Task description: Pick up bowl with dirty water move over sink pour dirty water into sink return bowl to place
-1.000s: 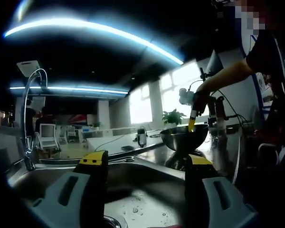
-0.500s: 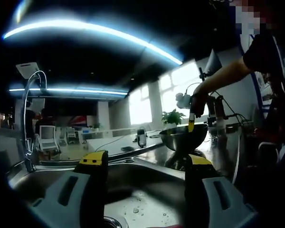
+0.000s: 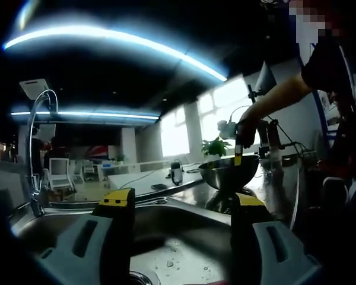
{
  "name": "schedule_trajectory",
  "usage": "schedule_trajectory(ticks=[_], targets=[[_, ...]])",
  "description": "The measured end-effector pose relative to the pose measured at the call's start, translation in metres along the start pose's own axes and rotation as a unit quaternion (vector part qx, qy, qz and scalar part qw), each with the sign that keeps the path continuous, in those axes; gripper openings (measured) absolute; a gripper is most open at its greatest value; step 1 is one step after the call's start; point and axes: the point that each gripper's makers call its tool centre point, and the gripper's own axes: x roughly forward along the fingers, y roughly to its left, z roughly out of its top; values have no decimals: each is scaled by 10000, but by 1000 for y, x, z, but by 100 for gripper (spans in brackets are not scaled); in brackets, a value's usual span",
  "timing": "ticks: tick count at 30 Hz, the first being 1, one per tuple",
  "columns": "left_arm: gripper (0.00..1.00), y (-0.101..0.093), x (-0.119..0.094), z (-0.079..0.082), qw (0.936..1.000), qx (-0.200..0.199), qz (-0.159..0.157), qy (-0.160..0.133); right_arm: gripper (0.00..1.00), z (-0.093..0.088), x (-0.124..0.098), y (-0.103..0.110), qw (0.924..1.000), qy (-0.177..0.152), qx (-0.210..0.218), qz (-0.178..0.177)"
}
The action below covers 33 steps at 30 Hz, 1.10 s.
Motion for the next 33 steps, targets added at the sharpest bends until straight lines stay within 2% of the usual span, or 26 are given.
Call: schedule_trajectory(ticks=[2, 4, 6, 10, 12, 14, 16, 22, 24, 33], targets=[[60, 0, 0, 0, 10000, 8, 3, 1, 1, -5, 1, 5, 10000, -34, -11, -3], [60, 0, 0, 0, 10000, 9, 5, 1, 1, 1, 0, 1, 10000, -69, -68, -13], [60, 0, 0, 0, 10000, 12, 12, 4, 1, -2, 0, 6, 9998, -133, -143, -30], [60, 1, 0, 0, 10000, -1, 16, 1, 1, 12, -3, -1, 9993, -176, -312, -77], [60, 1, 0, 0, 10000, -13, 20, -6, 0, 10, -3, 6, 9986, -240, -454, -104], [60, 1, 0, 0, 10000, -24, 23, -13, 0, 17, -4, 3, 9977, -305, -595, -105], [60, 1, 0, 1, 10000, -28, 22, -20, 0, 24, -6, 2, 9951, -389, -892, -145], [60, 1, -1, 0, 10000, -34, 11, -19, 0, 17, -8, 25, 9910, -562, -1189, -236], [60, 1, -1, 0, 10000, -27, 8, -15, 0, 19, -9, 28, 9880, -626, -1391, -264], [59, 1, -1, 1, 10000, -5, 23, -20, 0, 27, -11, 38, 9817, -645, -1748, -385]])
